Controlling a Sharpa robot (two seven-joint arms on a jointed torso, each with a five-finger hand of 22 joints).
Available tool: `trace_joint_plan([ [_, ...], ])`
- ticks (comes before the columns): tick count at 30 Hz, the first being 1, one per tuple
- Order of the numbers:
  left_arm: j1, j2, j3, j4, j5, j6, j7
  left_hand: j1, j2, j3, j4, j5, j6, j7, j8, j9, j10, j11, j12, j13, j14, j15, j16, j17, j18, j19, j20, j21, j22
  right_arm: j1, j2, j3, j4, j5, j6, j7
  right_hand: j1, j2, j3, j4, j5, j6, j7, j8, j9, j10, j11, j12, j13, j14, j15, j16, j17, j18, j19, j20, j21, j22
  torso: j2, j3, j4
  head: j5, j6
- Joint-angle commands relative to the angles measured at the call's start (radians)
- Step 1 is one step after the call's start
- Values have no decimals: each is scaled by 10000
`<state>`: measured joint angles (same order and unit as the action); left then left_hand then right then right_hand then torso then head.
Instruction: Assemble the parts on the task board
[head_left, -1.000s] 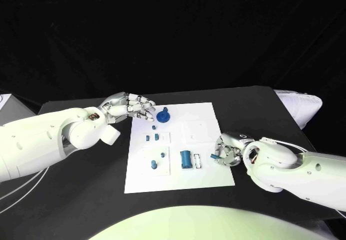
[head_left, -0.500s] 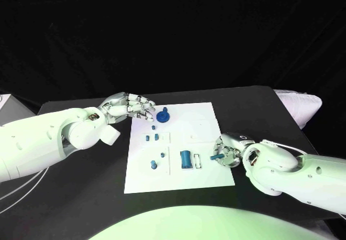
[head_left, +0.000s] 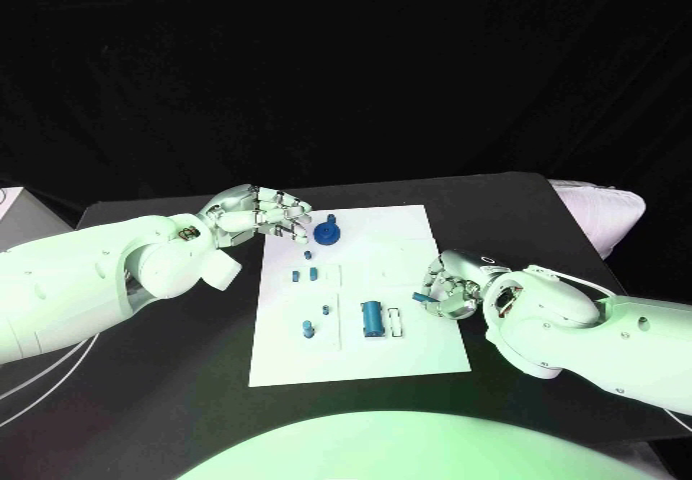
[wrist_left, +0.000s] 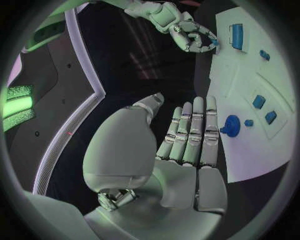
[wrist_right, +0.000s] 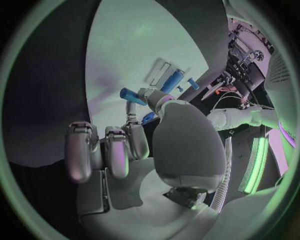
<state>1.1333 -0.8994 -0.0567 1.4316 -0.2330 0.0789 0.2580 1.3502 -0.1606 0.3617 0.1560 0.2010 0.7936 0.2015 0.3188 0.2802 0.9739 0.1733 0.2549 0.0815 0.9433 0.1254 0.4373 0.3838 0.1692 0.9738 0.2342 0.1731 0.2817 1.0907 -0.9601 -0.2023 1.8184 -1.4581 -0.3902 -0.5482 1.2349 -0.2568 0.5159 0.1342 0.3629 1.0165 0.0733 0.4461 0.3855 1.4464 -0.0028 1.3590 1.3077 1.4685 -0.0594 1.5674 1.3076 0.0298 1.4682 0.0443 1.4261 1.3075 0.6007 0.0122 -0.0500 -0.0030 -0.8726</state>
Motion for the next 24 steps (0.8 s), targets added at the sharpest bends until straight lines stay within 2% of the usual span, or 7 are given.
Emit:
trace_joint_plan([
  [1,-11,12,3,35,25,179,99,73,58,23,15,23,51,295,31,-10,-79,7,41,-13,-66,3,46,-9,116,67,-2,-68,-10,25,111,-2,15,544,-130,-28,-217,4,-40,135,-71,-18,22,25,0,85,19,68,1086,1023,-64,34,2632,-50,775,-64,53,2303,4,-4,-17,-8,0],
  [4,-11,12,3,40,34,179,98,65,72,29,31,25,52,295,32,-11,-80,7,44,-13,-68,4,49,-10,116,69,-1,-72,-14,19,230,-6,-12,649,-104,-35,-445,21,-114,283,-136,20,-6,76,27,116,-2,102,1117,1023,-80,34,2632,-59,785,-73,108,2316,-1,-11,-26,-27,0],
  [11,-11,12,3,51,41,190,90,65,72,29,31,25,52,295,32,-11,-80,7,44,-13,-68,4,49,-10,116,69,-1,-72,-14,-142,517,-17,-73,830,9,-148,-1106,113,-395,794,-504,118,-79,214,90,317,-60,395,1353,1023,-129,34,2632,-88,817,-114,277,2354,4,13,-14,-36,0],
  [24,-10,-3,3,58,43,279,46,61,85,39,49,27,52,292,34,-14,-82,6,49,-15,-71,4,53,-12,116,74,-1,-78,-19,-319,850,-23,-151,842,95,-627,-1317,170,-491,978,-539,183,-116,276,113,388,-92,491,1436,1023,-154,34,2632,-113,844,-129,418,2387,8,14,-18,-56,0],
])
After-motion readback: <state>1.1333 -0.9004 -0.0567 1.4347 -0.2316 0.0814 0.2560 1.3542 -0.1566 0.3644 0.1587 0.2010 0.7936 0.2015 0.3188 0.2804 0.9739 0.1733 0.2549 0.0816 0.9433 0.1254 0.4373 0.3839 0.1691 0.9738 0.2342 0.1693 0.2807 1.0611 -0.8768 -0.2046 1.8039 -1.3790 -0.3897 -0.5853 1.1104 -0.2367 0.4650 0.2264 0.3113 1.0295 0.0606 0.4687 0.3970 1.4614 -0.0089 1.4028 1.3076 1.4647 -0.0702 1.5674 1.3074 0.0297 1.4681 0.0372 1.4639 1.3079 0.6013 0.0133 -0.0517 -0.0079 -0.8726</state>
